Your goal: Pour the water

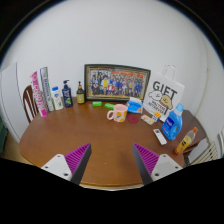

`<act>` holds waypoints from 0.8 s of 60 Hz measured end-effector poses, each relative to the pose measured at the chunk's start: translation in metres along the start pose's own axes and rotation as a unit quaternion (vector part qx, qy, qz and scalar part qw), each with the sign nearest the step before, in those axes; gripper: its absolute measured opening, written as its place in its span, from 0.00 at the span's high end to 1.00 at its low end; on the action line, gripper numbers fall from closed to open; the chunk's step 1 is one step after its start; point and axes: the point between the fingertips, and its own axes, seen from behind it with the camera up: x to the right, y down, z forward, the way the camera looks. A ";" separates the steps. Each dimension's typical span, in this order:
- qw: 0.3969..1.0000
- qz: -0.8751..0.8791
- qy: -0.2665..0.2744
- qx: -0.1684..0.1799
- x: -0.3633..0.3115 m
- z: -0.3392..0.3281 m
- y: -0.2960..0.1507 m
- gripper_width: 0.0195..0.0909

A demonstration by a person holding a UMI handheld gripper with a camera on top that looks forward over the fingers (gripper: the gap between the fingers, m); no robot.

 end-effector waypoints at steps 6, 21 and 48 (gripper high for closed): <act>1.000 0.011 0.007 -0.004 0.019 0.001 0.005 0.08; 1.000 0.026 0.006 -0.010 0.135 0.019 0.037 0.08; 0.998 0.049 0.034 0.027 0.370 0.100 0.110 0.08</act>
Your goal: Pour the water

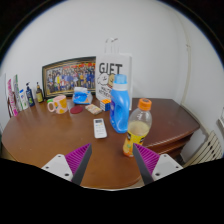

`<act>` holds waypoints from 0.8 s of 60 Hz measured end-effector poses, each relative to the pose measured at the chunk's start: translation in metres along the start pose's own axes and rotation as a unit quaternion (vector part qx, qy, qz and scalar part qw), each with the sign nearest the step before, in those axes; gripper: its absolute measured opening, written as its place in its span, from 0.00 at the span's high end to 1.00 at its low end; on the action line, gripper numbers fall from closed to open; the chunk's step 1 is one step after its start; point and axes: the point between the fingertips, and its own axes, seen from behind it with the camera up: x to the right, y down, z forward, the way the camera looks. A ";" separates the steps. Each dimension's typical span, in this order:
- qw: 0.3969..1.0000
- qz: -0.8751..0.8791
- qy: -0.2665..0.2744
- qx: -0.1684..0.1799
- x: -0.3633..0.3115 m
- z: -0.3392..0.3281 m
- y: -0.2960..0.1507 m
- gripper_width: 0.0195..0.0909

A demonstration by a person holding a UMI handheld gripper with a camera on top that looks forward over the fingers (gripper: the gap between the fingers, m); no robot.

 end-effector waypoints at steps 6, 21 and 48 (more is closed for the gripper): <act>1.000 0.005 0.003 0.006 0.035 0.031 0.003 0.07; 0.999 0.023 0.001 0.033 0.071 0.092 -0.009 0.16; 0.998 0.015 0.032 0.052 0.084 0.112 -0.020 0.90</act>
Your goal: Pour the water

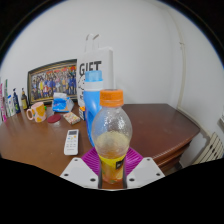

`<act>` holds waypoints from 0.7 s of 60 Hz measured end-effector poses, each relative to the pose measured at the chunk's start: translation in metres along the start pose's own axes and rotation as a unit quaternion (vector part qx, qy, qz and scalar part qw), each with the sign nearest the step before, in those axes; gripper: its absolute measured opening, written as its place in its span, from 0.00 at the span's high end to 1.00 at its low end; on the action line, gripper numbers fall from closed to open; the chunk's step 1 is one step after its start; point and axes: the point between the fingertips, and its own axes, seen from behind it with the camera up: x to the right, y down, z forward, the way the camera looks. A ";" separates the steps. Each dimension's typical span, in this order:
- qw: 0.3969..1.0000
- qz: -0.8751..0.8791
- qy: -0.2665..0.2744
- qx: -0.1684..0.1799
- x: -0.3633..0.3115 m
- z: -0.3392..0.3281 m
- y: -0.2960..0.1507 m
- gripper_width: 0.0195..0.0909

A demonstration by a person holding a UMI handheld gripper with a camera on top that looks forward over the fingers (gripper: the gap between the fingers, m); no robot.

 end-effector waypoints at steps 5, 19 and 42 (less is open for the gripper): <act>1.000 -0.001 0.016 -0.002 0.001 -0.006 -0.008 0.90; 0.997 -0.043 0.070 0.011 -0.014 -0.034 -0.064 0.90; 0.965 -0.212 0.152 0.040 -0.133 -0.036 -0.198 0.90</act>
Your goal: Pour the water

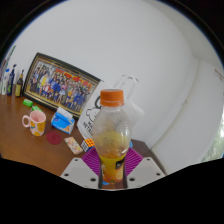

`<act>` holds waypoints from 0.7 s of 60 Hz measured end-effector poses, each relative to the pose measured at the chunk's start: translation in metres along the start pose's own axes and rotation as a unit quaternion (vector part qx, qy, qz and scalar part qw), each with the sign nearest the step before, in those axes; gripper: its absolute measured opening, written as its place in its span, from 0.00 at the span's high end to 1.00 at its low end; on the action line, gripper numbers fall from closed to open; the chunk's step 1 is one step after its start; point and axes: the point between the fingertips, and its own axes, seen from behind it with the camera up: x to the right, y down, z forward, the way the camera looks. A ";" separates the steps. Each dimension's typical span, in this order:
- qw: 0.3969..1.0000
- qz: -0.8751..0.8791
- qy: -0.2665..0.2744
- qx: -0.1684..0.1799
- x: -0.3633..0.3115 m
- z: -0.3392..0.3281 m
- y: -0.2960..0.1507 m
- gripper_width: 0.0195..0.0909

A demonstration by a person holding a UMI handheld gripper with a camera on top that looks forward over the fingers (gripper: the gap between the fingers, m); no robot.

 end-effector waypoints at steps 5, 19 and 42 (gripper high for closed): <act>0.999 -0.053 0.005 0.008 -0.027 0.012 -0.035 0.90; 0.965 -0.258 0.006 0.047 -0.112 0.074 -0.108 0.90; 0.803 -0.586 0.028 0.105 -0.204 0.167 -0.116 0.90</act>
